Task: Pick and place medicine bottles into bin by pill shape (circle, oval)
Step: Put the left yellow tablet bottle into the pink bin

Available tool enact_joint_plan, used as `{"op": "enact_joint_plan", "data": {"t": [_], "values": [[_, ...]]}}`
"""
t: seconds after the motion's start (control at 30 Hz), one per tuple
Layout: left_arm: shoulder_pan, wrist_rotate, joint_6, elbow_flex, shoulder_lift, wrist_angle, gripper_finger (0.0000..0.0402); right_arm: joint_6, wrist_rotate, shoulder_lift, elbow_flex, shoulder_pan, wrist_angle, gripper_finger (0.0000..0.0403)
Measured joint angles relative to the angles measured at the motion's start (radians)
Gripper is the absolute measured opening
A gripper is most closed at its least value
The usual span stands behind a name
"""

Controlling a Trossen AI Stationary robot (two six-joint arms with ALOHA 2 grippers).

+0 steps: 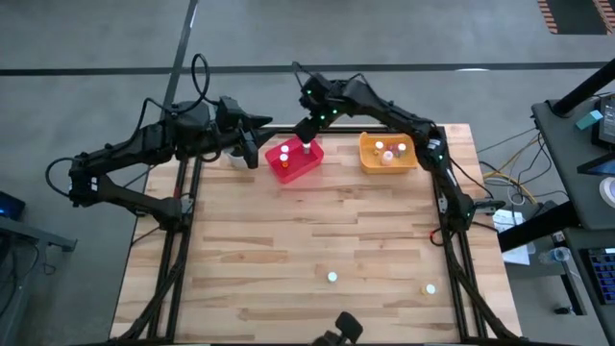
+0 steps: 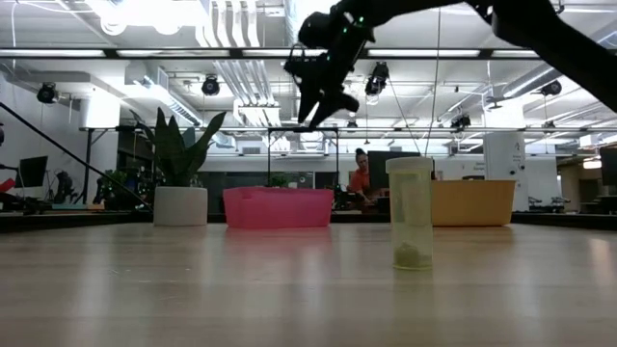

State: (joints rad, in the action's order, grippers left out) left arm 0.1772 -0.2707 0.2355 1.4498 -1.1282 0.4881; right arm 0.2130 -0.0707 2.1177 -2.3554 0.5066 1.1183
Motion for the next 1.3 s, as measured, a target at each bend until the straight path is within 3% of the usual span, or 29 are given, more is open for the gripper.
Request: {"op": "enact_joint_plan", "data": {"t": [0.47,0.87,1.07,1.3], "values": [[0.0,0.0,0.021,0.0,0.0,0.0,0.0156,0.026,0.0,-0.135,0.0,-0.009,0.04,0.0133],[0.0,0.0,0.02,0.0,0.0,0.0,0.0156,0.099,0.015,-0.154,0.0,-0.016,0.089,0.0116],[0.0,0.0,0.013,0.0,0.0,0.0,0.0156,0.052,-0.166,-0.175,0.001,-0.052,0.208,0.0102],[0.0,0.001,-0.016,-0.002,0.0,0.001,0.0156,0.064,-0.172,-0.229,0.001,-0.139,0.463,0.0086]]}}
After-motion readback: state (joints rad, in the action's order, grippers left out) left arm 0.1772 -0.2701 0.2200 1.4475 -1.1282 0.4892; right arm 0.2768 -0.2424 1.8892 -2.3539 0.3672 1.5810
